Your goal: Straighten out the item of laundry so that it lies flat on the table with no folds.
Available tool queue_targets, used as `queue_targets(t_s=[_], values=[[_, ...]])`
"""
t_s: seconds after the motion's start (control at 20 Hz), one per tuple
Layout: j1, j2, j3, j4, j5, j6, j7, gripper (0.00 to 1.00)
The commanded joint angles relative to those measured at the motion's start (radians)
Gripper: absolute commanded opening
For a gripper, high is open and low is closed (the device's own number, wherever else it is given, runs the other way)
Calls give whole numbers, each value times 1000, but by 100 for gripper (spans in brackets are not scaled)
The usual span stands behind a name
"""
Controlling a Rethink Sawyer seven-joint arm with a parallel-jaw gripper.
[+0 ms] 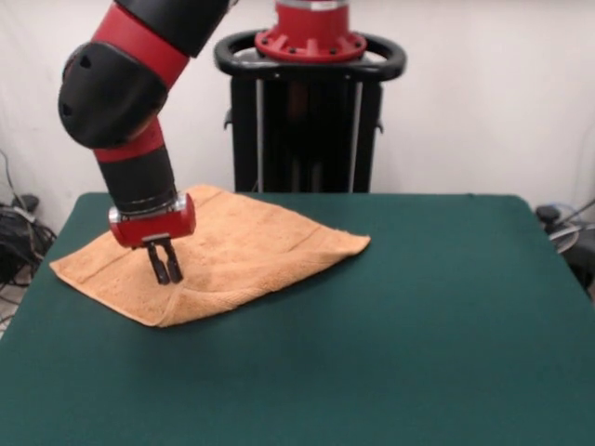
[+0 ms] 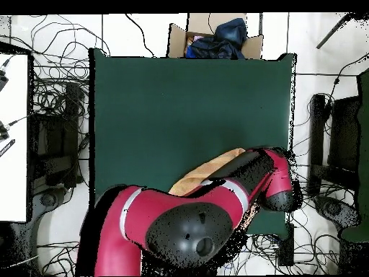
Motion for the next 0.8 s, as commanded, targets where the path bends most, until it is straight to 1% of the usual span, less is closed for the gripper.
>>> queue_targets(t_s=[0.05, 0.25, 0.55, 0.8], values=[[-53, -20, 241, -26, 114, -26, -239, 0], [-93, -47, 282, -9, 143, -45, -293, 0], [-129, -77, 322, 25, 181, -69, -356, 0], [-150, -96, 342, 35, 199, -90, -377, 0]])
